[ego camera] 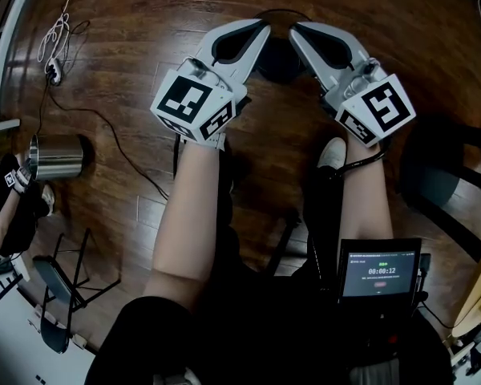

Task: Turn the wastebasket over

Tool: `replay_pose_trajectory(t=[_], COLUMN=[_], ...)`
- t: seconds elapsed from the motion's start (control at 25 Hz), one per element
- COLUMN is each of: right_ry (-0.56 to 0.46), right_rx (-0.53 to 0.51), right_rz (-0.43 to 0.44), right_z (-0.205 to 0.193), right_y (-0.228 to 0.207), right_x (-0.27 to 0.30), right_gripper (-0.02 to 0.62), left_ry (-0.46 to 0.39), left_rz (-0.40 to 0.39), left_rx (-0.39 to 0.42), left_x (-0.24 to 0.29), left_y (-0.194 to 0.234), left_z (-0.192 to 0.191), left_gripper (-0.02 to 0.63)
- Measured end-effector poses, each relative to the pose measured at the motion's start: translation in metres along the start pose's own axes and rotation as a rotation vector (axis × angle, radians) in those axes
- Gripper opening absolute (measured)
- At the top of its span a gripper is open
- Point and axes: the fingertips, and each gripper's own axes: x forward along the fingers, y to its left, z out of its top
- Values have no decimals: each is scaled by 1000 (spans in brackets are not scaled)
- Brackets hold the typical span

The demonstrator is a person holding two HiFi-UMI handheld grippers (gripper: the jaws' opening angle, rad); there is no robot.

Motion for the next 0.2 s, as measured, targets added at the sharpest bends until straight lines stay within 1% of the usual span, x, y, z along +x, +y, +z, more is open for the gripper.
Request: replay_pose_trajectory(t=[0.2], right_ry=[-1], right_rx=[-5], right_rz=[9], right_z=[3], right_y=[-1], right_x=[2], right_gripper=[9], left_ry=[10], left_rz=[2], left_rx=[-2], left_x=[1], left_y=[1], left_z=[-3], left_gripper=[0])
